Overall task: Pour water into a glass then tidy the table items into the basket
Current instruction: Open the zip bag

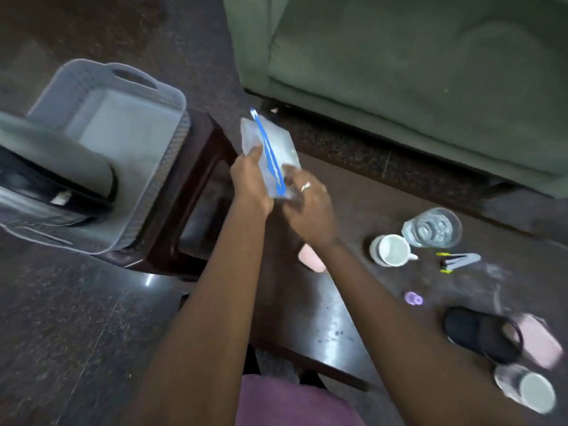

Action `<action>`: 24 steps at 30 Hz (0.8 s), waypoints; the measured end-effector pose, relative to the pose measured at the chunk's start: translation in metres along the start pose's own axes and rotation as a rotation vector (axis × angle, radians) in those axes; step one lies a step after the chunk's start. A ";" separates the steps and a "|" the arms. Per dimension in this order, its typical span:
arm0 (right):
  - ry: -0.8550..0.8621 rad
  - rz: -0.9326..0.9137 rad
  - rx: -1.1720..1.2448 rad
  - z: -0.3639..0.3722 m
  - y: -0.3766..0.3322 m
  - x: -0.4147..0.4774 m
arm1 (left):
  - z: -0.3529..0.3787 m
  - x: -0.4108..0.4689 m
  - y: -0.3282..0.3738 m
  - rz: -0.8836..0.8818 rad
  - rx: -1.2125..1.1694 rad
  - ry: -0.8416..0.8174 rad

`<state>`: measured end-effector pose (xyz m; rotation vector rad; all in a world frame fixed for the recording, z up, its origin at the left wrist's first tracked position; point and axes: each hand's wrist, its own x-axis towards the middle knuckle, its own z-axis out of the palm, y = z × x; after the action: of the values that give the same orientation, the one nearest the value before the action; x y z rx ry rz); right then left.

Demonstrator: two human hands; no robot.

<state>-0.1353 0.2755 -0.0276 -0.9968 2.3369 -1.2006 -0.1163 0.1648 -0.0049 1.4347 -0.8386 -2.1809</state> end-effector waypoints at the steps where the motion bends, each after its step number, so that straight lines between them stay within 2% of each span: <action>1: -0.064 0.055 0.034 -0.009 0.013 -0.016 | 0.004 -0.008 -0.017 -0.002 0.058 -0.003; 3: -0.122 0.185 0.096 -0.024 0.032 -0.045 | 0.010 -0.022 -0.045 -0.023 0.136 -0.040; 6: -0.111 0.360 0.243 -0.044 0.050 -0.084 | 0.017 -0.045 -0.076 -0.070 0.197 -0.138; 9: -0.034 0.453 0.327 -0.058 0.057 -0.104 | 0.020 -0.061 -0.093 -0.090 0.258 -0.152; 13: 0.132 0.553 0.173 -0.073 0.070 -0.112 | 0.021 -0.067 -0.112 -0.058 0.378 -0.143; 17: 0.228 0.699 0.427 -0.095 0.083 -0.122 | 0.009 -0.059 -0.127 -0.048 0.633 -0.079; 19: 0.204 0.710 0.533 -0.104 0.088 -0.126 | 0.000 -0.056 -0.131 0.019 0.825 -0.060; 21: 0.152 0.695 0.573 -0.114 0.096 -0.131 | 0.001 -0.061 -0.135 0.163 0.981 -0.057; 24: 0.088 0.699 0.643 -0.128 0.105 -0.137 | 0.017 -0.066 -0.134 0.369 0.971 -0.251</action>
<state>-0.1572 0.4890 -0.0401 0.0879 1.8619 -1.5138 -0.1056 0.3092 -0.0444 1.1900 -2.2523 -1.7173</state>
